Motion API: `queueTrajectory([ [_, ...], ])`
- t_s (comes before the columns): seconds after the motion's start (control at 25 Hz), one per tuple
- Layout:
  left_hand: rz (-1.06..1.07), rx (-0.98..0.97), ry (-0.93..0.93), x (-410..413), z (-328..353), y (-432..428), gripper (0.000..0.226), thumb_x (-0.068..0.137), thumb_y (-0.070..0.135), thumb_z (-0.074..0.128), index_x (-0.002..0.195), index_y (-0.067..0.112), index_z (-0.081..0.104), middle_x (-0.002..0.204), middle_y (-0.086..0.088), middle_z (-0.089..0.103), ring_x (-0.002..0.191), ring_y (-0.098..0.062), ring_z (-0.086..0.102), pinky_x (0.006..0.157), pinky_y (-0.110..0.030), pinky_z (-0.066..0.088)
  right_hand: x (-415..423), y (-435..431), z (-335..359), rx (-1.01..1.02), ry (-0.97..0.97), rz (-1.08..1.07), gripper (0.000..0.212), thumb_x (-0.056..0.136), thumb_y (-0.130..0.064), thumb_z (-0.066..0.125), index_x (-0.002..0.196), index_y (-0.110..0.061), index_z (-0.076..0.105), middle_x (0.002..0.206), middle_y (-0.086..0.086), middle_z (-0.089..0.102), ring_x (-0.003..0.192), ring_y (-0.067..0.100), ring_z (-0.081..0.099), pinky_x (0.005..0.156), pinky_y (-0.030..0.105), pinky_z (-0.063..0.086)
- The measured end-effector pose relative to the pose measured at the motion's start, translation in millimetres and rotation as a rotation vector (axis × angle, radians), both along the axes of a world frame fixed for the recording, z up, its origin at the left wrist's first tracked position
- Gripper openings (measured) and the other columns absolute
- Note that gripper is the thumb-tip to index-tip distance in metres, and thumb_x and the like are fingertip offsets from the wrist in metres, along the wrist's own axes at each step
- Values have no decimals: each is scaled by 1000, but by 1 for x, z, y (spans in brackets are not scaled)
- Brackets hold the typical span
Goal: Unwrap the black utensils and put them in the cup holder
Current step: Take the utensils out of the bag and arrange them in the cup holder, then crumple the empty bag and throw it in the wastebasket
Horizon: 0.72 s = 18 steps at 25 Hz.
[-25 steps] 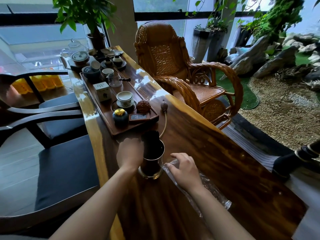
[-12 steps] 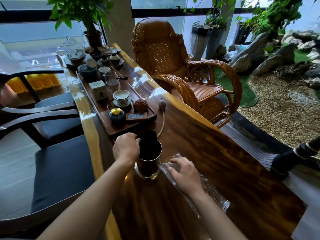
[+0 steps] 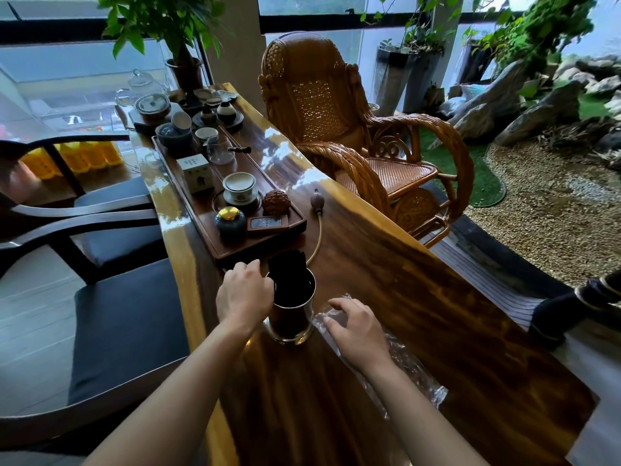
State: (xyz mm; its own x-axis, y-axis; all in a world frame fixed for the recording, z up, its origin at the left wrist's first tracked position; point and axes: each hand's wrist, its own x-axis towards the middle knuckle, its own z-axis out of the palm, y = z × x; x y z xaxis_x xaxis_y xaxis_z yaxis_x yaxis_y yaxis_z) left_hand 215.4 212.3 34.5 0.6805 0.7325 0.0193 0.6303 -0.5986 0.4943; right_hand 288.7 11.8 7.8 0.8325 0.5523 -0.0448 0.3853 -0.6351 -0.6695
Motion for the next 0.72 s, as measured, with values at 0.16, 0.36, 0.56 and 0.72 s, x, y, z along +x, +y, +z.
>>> queueTrajectory([
  [0.16, -33, 91, -7, -23, 0, -15, 50, 96, 31, 51, 144, 15, 50, 122, -9, 62, 110, -26, 58, 81, -35, 46, 1, -2, 2, -26, -1, 26, 41, 92, -30, 66, 132, -18, 64, 131, 3, 65, 128, 22, 53, 107, 35, 42],
  [0.36, -24, 93, -76, -58, -12, -45, 41, 93, 30, 56, 131, 17, 59, 118, -6, 63, 106, -22, 59, 81, -35, 50, 17, -31, -8, -120, -101, -50, 39, 93, -31, 64, 131, -20, 63, 124, 2, 68, 117, 24, 57, 95, 38, 51],
  [0.56, -53, -105, 48, -69, -49, -92, 41, 95, 38, 54, 134, 25, 56, 117, 3, 61, 107, -14, 58, 85, -30, 52, 45, -62, -40, -331, -30, -123, 57, 100, -38, 52, 151, -15, 41, 152, 8, 48, 140, 30, 41, 112, 43, 39],
  [0.72, -24, -353, 184, -56, -78, -126, 52, 96, 42, 55, 144, 23, 49, 134, -1, 63, 121, -19, 60, 100, -36, 51, 48, -77, -67, -502, 138, -113, 60, 103, -42, 44, 156, -18, 30, 159, 6, 40, 143, 33, 36, 113, 44, 36],
])
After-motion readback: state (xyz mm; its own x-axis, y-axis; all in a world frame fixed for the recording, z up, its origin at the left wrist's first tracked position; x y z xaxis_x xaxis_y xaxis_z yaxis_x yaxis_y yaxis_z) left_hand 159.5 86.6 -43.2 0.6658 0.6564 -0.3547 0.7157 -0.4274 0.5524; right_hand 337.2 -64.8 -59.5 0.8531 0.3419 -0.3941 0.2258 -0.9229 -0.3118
